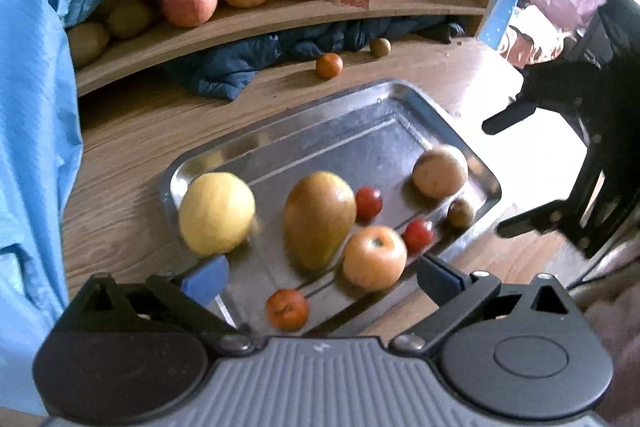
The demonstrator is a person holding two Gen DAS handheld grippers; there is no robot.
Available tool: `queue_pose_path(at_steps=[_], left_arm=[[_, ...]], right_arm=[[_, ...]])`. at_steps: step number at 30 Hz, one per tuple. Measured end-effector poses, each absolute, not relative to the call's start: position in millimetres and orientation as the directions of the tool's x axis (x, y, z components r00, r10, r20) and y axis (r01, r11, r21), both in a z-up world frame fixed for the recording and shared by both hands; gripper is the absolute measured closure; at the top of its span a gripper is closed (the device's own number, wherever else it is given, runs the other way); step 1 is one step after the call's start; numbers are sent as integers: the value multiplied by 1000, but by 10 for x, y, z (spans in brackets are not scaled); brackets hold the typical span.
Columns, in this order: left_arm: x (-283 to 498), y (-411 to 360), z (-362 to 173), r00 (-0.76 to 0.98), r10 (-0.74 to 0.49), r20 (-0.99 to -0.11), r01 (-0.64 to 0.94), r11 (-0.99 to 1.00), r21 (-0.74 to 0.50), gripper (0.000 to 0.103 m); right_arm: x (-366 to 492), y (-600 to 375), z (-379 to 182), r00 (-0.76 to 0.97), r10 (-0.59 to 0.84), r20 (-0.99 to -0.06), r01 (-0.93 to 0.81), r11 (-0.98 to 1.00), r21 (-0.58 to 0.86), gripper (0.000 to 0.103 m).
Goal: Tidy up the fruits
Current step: 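Reach the right tool to a small brown fruit while the left tool reaches a tangerine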
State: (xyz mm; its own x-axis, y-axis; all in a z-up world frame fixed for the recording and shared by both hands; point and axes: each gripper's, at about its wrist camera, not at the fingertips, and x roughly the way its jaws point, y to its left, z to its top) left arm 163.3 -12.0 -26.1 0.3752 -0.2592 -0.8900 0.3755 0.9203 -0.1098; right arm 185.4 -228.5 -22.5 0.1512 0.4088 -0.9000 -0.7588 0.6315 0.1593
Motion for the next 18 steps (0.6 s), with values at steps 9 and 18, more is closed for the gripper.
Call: queue_pose_path(at_steps=[9,18], left_arm=[[1536,118,-288,316,-214,-924,376,923,-85,0],[1522,187,-394,278,-176,-944,348,935,-71,0]], right_arm=[[1806,-2281,-259,69,366,-928,-847,512,139,4],[1896,-2359,-245,103,373,-922,-842,527,119,4]])
